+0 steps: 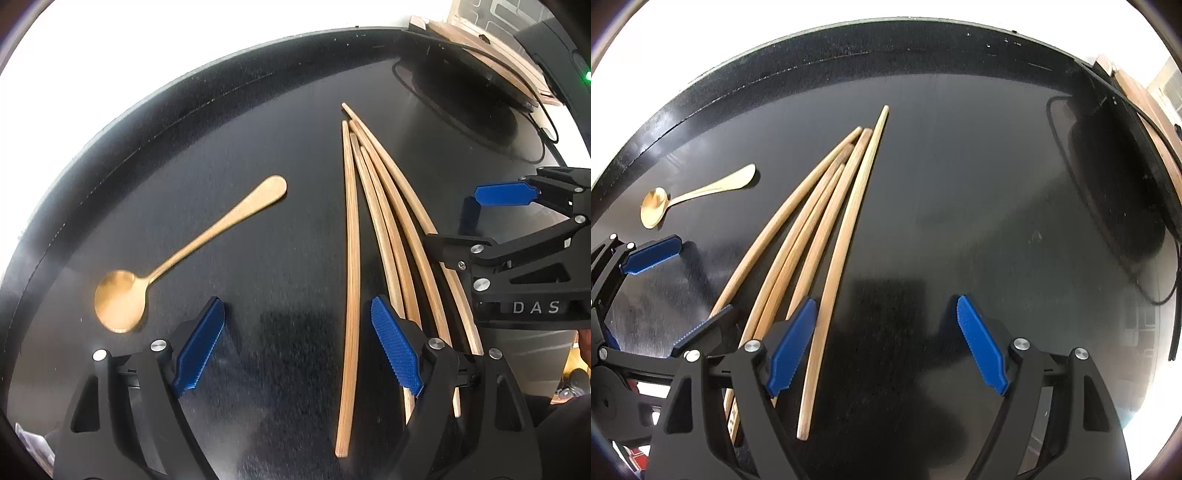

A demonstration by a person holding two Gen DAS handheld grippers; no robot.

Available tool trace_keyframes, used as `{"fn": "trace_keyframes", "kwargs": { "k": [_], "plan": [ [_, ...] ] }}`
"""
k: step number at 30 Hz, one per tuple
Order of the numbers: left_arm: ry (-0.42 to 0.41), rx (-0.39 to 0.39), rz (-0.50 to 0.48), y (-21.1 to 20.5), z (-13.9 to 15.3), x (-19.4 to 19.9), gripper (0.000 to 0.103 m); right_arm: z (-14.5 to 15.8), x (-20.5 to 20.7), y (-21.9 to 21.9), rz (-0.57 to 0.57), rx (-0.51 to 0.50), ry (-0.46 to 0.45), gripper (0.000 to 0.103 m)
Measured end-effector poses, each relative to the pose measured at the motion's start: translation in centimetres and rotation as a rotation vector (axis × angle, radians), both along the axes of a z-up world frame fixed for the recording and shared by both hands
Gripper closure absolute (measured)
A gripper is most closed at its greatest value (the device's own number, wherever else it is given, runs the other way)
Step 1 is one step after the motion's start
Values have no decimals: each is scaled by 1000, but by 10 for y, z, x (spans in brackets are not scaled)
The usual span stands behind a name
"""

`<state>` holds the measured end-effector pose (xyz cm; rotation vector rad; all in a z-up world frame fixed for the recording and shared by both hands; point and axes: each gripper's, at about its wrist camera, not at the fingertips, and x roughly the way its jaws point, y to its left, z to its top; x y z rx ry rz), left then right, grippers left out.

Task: Organize utensils
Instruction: 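Grasp a chopstick with the left tool while the right tool grasps another chopstick, then carry both chopsticks into the clear container and open both tools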

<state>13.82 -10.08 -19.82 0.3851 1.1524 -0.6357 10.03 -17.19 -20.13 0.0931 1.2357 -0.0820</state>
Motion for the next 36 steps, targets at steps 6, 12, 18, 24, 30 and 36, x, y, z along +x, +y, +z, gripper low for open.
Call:
{"fn": "trace_keyframes", "kwargs": {
  "k": [6, 12, 18, 24, 30, 36],
  "plan": [
    [-6, -4, -6, -8, 1, 2, 34, 11, 11, -5, 34, 7, -24, 68],
    [48, -43, -29, -12, 7, 5, 96, 17, 18, 1, 42, 24, -16, 95],
    [88, -56, -19, -14, 7, 3, 98, 16, 16, -4, 27, 38, -11, 95],
    [79, -68, 8, -7, 19, 2, 98, 19, 19, -9, 10, 60, -15, 95],
    [47, -78, 58, 14, 44, -1, 98, 39, 15, -16, 27, 74, -50, 95],
    [5, -76, 165, 53, 75, -12, 98, 72, 1, 2, 85, 99, -100, 96]
  ]
}}
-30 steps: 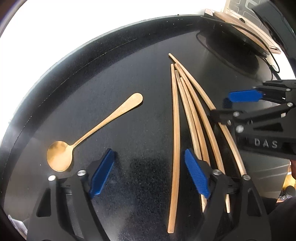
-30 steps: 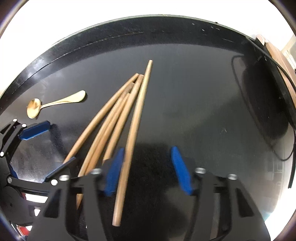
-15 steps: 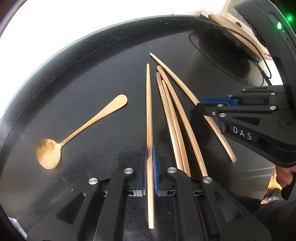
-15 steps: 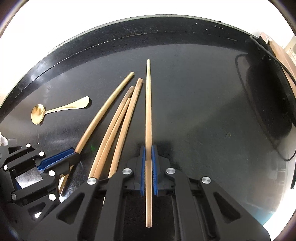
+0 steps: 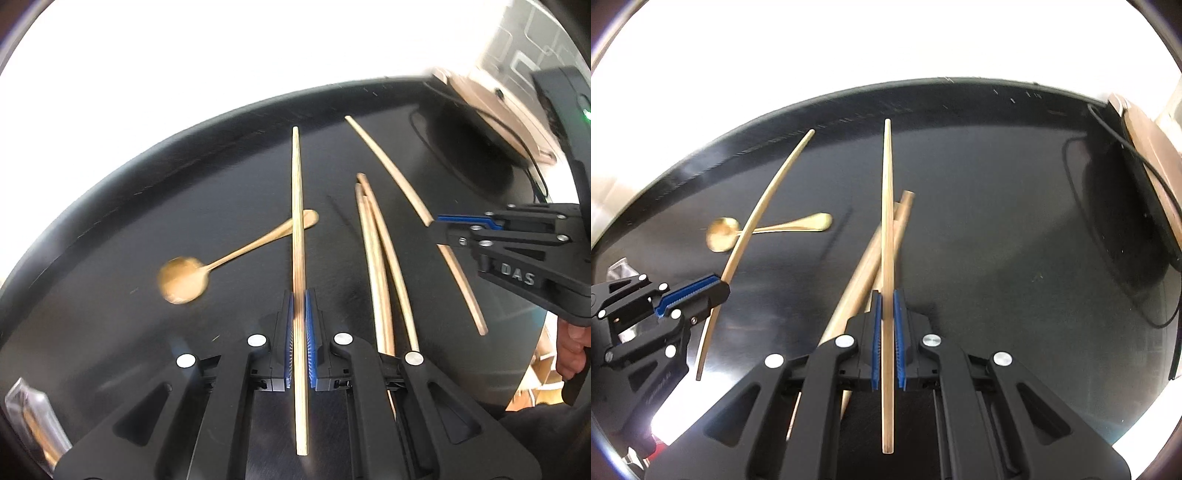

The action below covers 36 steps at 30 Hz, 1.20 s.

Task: Organize utensils
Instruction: 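Carry both chopsticks into the clear container and open both tools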

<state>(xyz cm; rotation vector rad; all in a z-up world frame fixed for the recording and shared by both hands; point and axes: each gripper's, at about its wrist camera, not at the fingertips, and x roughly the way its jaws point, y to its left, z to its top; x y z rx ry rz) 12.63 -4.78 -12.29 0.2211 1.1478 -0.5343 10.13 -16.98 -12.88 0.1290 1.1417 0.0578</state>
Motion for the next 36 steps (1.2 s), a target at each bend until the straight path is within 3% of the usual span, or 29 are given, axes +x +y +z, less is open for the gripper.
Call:
{"fn": "trace_keyframes", "kwargs": {
  "k": [6, 11, 22, 29, 36],
  "plan": [
    [-31, -13, 153, 59, 31, -29, 98, 35, -20, 47, 143, 8, -54, 96],
    [-27, -8, 303, 124, 40, -62, 98, 47, -34, 104, 285, 22, -63, 96],
    [-20, 22, 636, 291, 47, -149, 97, 54, -75, 297, 643, 100, -13, 96],
    [5, 12, 793, 367, 40, -181, 97, 59, -96, 394, 762, 144, 16, 95],
    [58, -50, 904, 418, 29, -183, 97, 46, -86, 462, 798, 152, 82, 95]
  ]
}}
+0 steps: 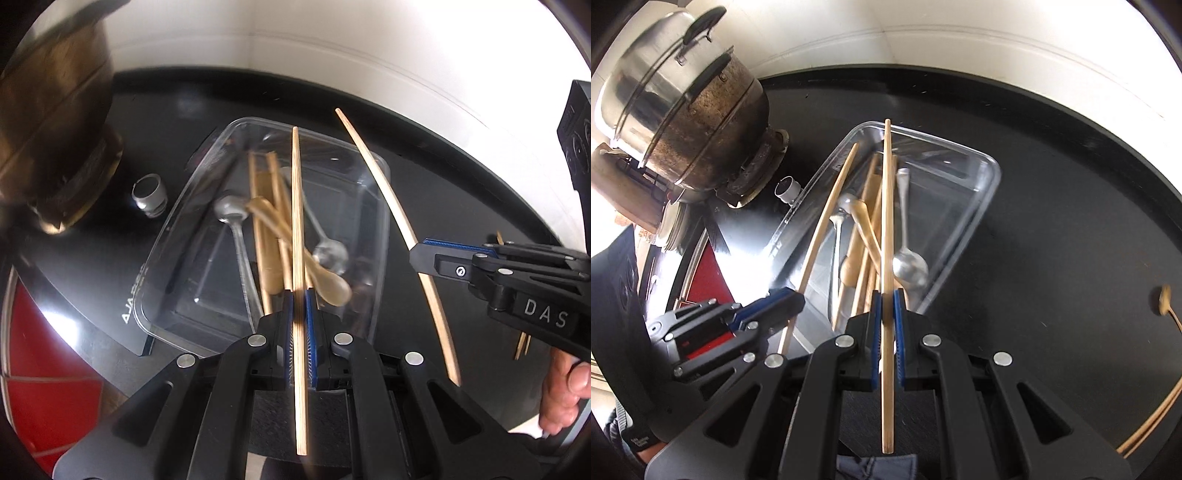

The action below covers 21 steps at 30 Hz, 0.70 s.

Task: Organize utensils
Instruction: 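Carry both chopsticks into the clear container and open both tools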

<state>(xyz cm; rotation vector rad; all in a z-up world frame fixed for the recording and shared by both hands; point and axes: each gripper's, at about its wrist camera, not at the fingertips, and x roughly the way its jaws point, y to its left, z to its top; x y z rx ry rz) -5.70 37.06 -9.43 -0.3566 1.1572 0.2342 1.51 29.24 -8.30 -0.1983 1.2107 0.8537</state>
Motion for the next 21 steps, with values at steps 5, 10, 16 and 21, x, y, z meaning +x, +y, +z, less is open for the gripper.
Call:
{"fn": "trace_keyframes", "kwargs": {
  "k": [5, 10, 16, 21],
  "plan": [
    [8, -36, 46, 21, -8, 8, 97, -12, 16, 21, 1, -22, 48, 95],
    [12, -48, 62, 35, -15, 19, 97, -20, 30, 35, -2, -30, 80, 95],
    [26, -59, 79, 45, -24, 26, 97, -29, 40, 48, -1, -42, 90, 95],
    [33, -62, 72, 46, -29, 33, 97, -32, 46, 54, -9, -43, 97, 95]
  ]
}}
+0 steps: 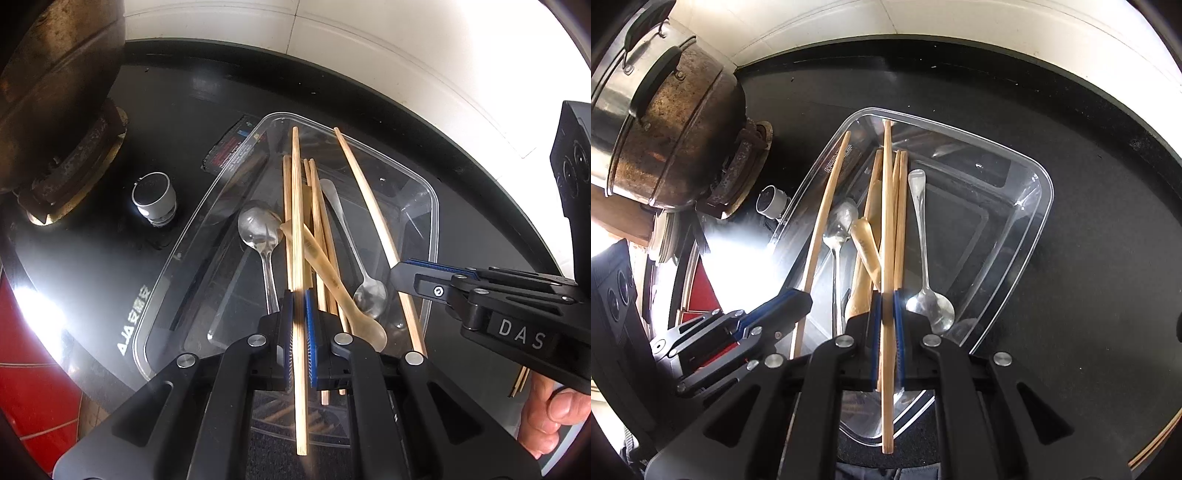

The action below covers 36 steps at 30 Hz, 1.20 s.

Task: Organize utensils
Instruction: 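Carry both chopsticks into the clear container and open both tools, then move both open tools back over the last chopsticks and gold spoon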

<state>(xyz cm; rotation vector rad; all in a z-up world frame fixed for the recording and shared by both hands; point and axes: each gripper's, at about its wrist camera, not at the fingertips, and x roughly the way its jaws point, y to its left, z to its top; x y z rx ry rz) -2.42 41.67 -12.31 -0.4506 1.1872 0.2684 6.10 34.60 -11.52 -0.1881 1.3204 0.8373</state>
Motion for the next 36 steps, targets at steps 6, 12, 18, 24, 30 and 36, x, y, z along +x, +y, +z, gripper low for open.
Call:
{"fn": "trace_keyframes", "kwargs": {
  "k": [6, 12, 18, 24, 30, 36],
  "plan": [
    [6, 1, 1, 2, -4, 4, 97, 0, 0, 0, -6, 5, 3, 95],
    [4, 19, 5, 2, -1, 2, 62, -1, 5, -9, -53, 2, 16, 60],
    [-12, 44, 60, 9, 6, -9, 32, 17, 16, -36, -144, 64, -31, 28],
    [-26, 41, 44, 1, 12, -12, 32, 21, 10, -52, -155, 69, -38, 28],
    [-42, 55, 0, -21, 22, -9, 32, 32, 2, -77, -181, 93, -60, 28],
    [-60, 69, -80, -62, 31, 3, 32, 43, 1, -133, -254, 129, -83, 28]
  ]
}}
